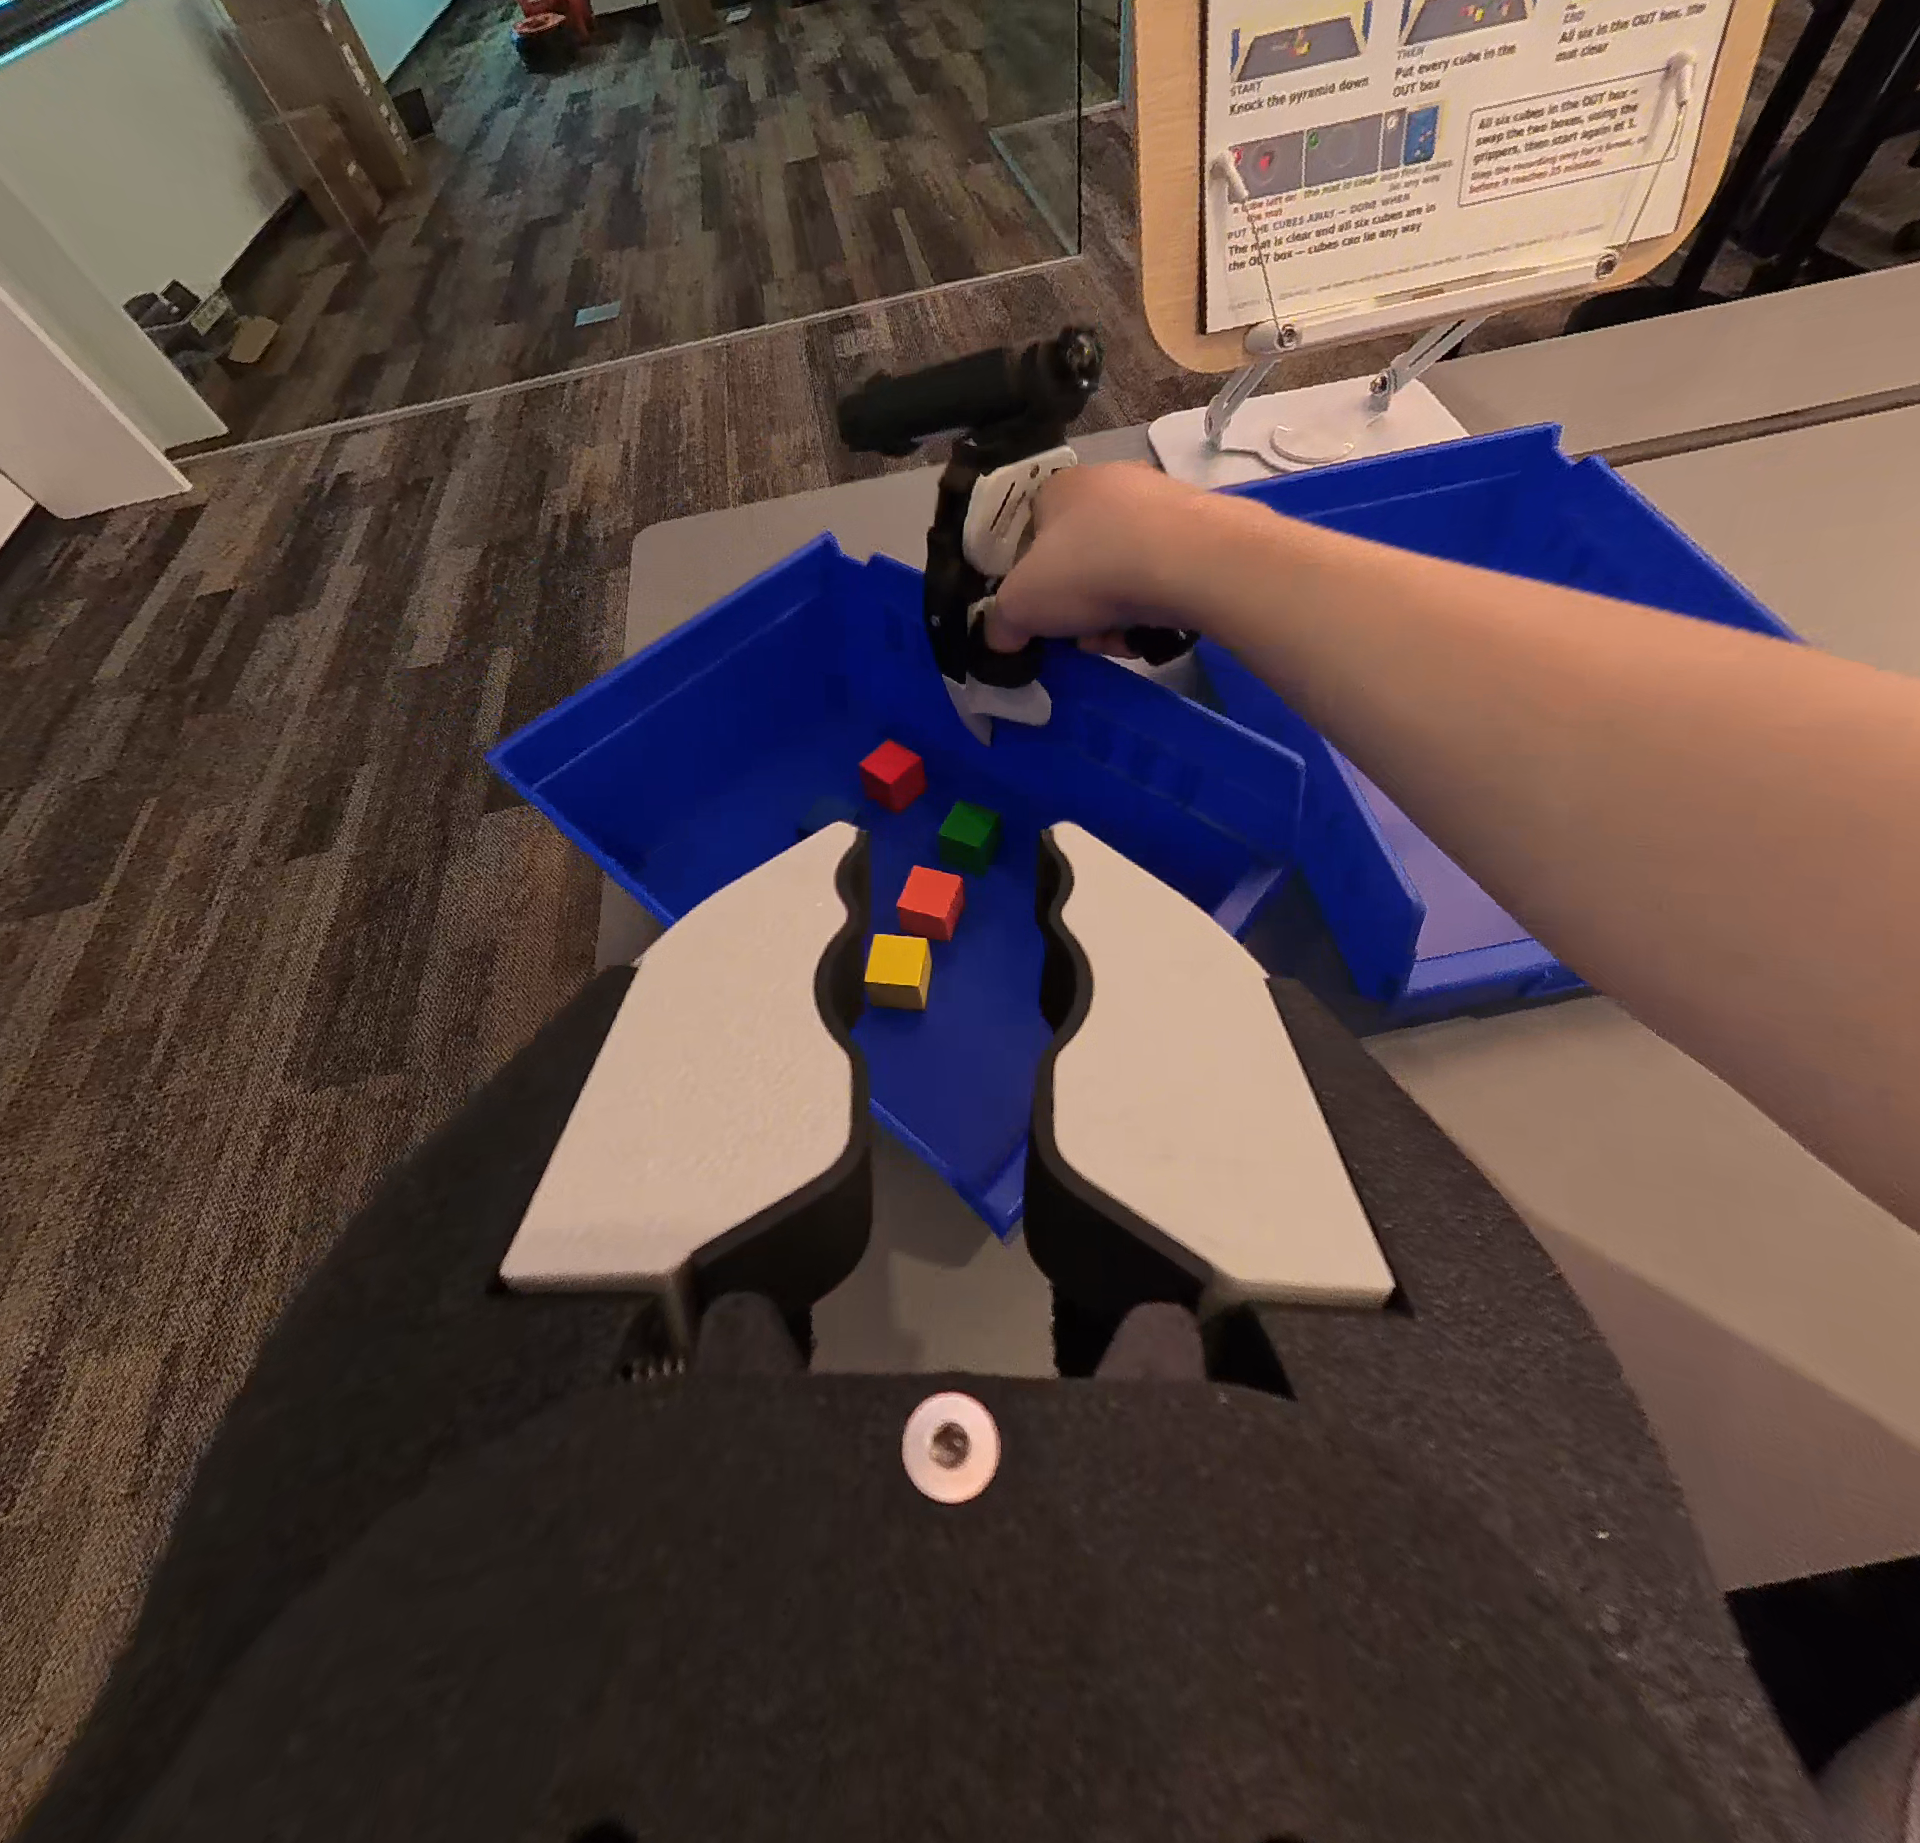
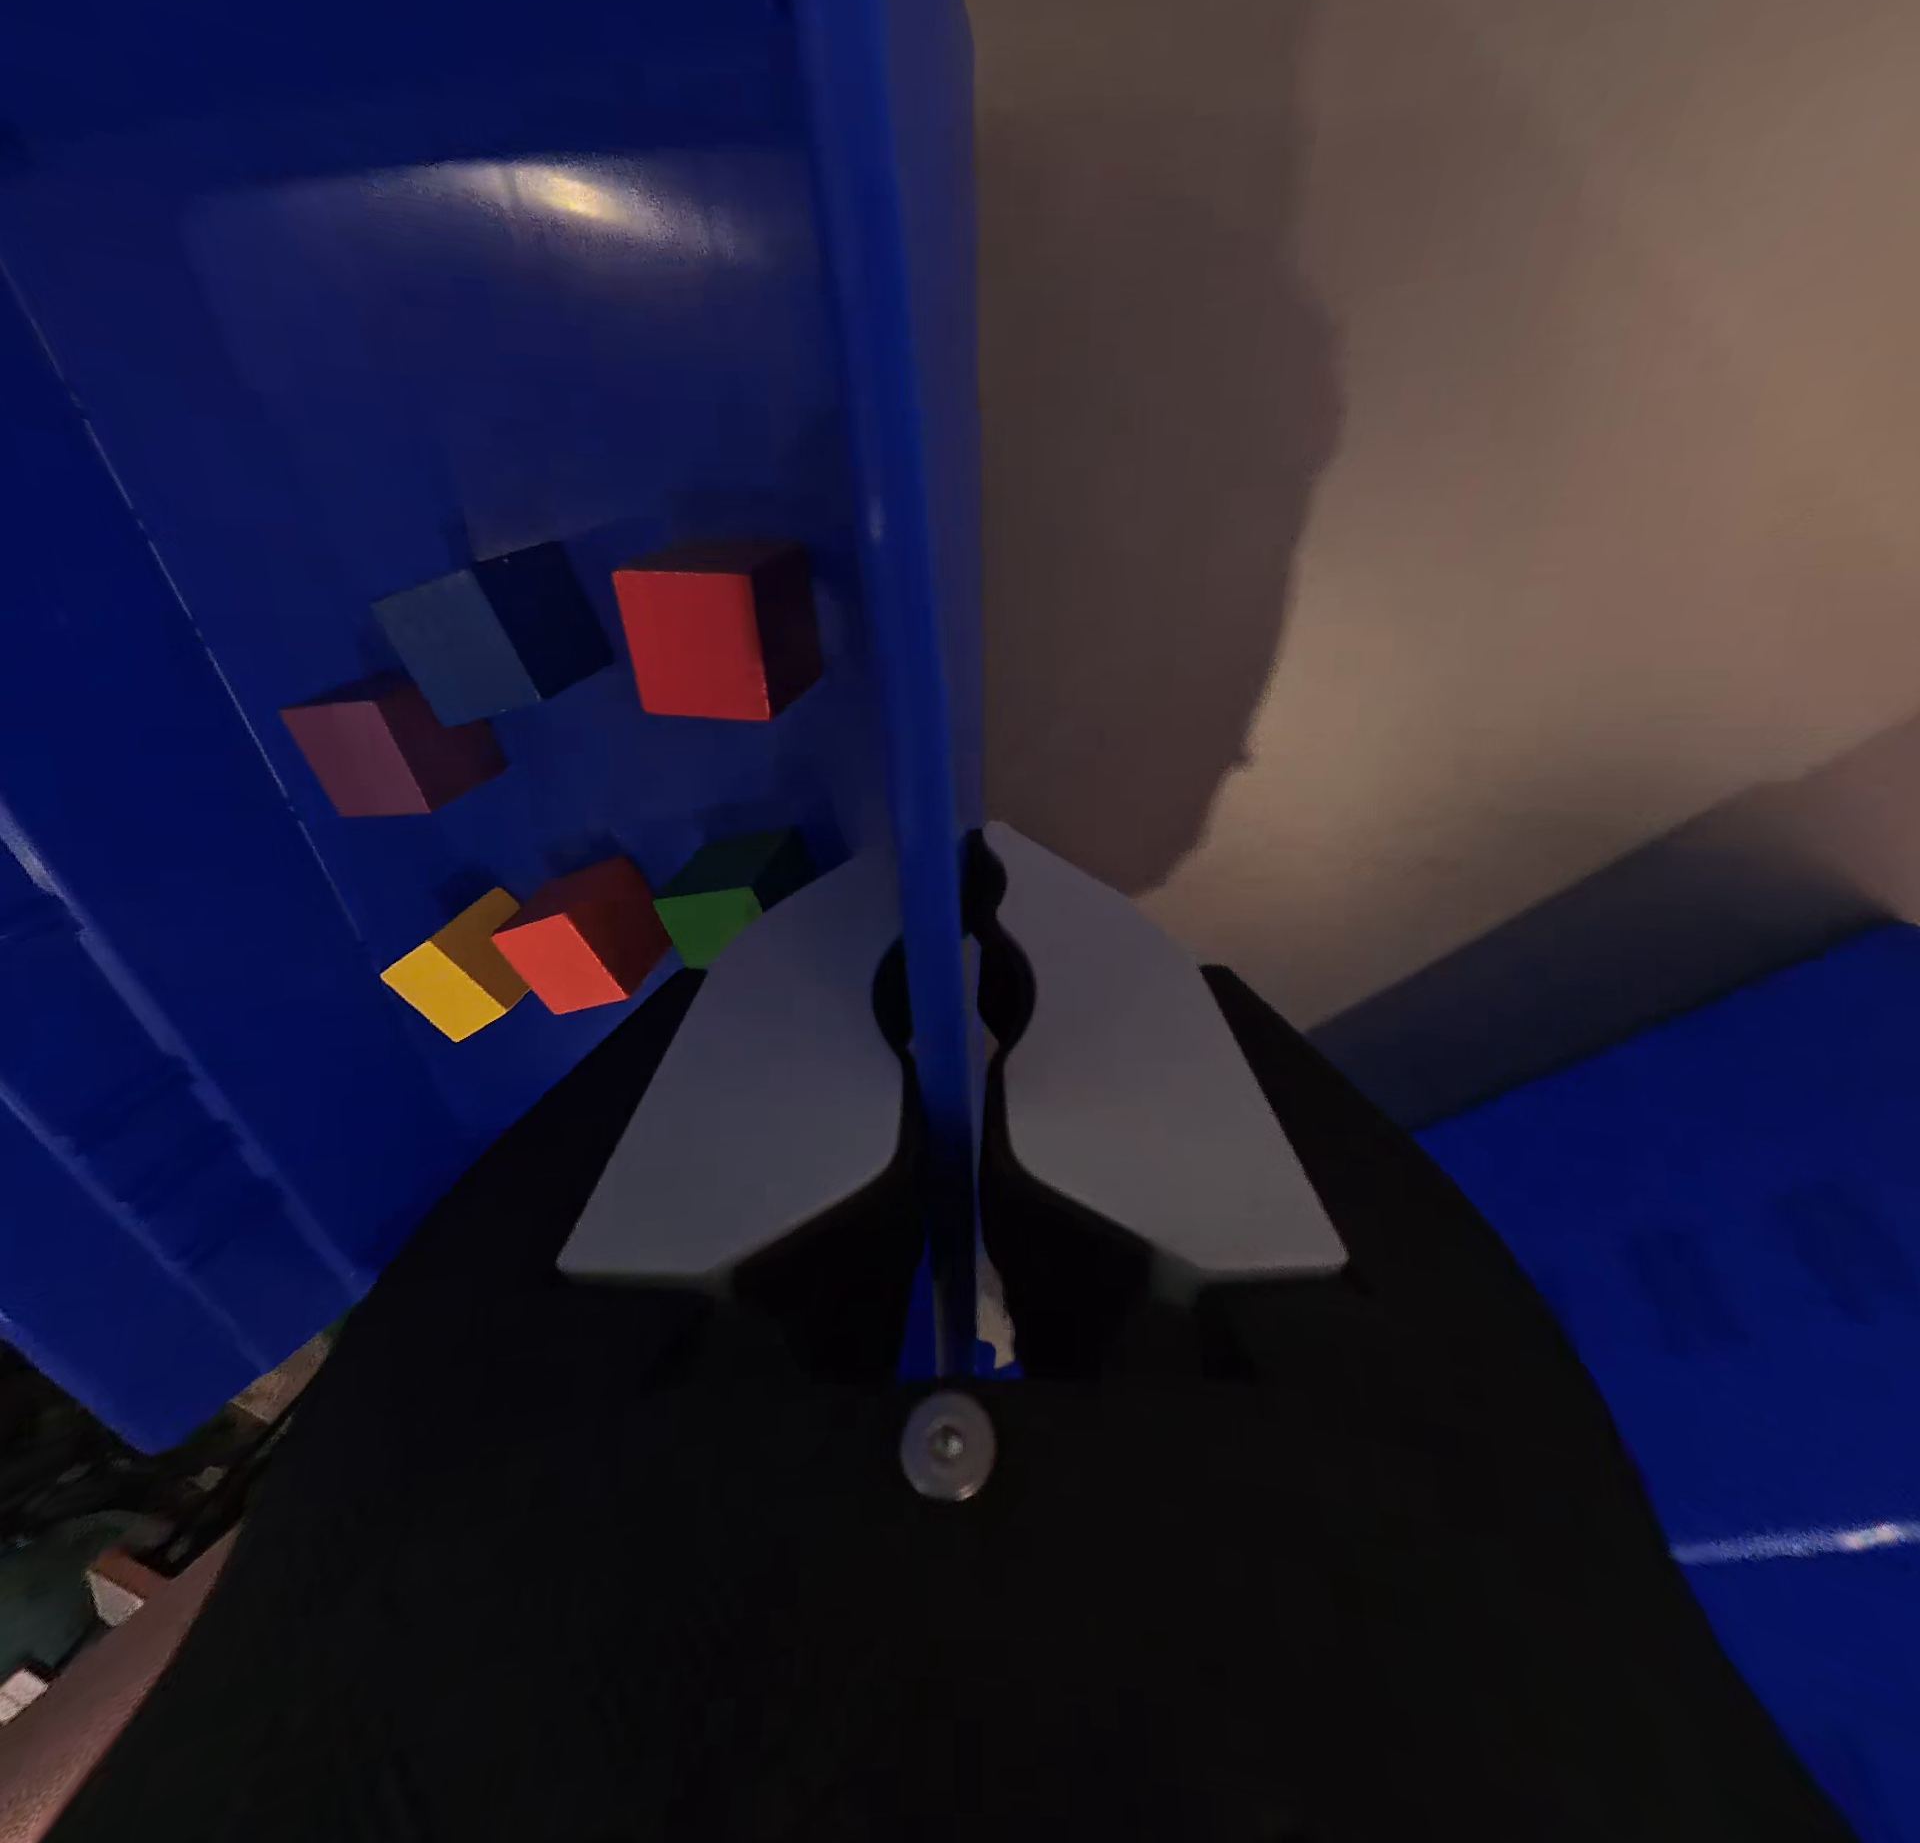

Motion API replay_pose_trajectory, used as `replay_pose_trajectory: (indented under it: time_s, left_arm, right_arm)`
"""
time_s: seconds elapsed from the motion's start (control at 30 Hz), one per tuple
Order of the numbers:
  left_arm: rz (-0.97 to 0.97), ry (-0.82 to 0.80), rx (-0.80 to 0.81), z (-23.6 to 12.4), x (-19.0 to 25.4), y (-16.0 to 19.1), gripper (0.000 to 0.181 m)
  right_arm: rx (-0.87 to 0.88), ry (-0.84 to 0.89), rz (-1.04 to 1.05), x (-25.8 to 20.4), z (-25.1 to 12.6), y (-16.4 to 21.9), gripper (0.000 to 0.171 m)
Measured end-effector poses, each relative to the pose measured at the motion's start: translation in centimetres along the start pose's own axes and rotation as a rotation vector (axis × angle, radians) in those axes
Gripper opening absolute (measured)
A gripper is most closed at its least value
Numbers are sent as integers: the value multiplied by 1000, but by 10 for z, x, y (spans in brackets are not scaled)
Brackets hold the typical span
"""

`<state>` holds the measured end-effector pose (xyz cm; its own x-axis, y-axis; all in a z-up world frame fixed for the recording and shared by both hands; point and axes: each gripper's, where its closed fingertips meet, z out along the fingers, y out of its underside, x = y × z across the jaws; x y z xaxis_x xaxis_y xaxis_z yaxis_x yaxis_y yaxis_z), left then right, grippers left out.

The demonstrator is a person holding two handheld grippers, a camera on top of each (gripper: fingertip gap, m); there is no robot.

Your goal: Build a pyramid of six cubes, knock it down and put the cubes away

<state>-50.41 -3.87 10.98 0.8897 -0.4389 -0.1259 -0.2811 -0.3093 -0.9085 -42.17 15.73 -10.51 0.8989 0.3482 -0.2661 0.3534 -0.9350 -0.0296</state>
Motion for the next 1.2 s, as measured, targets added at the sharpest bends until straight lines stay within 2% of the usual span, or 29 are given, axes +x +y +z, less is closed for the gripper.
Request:
replay_pose_trajectory:
  time_s: [0.17,0.3,0.43,0.5,0.6,0.67,0.77,0.83,0.9,0.97,1.07,1.1,1.17,1.2]
  left_arm:
    - [-5,25,0,1,-1,2,30]
    - [1,32,-19,6,0,3,30]
    - [23,43,-45,10,5,5,30]
    - [28,44,-47,10,6,6,30]
    - [33,56,-40,8,8,6,30]
    - [35,63,-43,7,9,7,30]
    - [28,59,-59,8,7,11,30]
    - [21,48,-62,9,5,11,30]
    - [13,50,-65,10,5,10,30]
    - [13,51,-88,12,6,13,30]
    - [26,29,-117,15,6,17,31]
    - [24,22,-117,15,6,15,31]
    - [24,17,-119,17,8,13,31]
    - [33,15,-126,18,10,13,31]
  right_arm:
    - [3,11,41,14,18,1,7]
    - [28,24,36,18,19,-2,6]
    - [81,35,-38,15,7,-5,27]
    - [207,131,-162,19,-19,-15,34]
    - [523,311,-361,26,-92,-15,36]
    - [678,447,-384,51,-143,15,44]
    - [743,614,-254,130,-186,83,57]
    - [685,577,-64,185,-180,128,70]
    - [547,532,99,231,-154,173,82]
    - [480,485,187,260,-127,201,83]
    - [375,324,231,267,-80,221,77]
    - [327,273,229,264,-69,224,72]
    - [321,118,216,248,-65,219,32]
    - [306,101,213,247,-66,219,23]
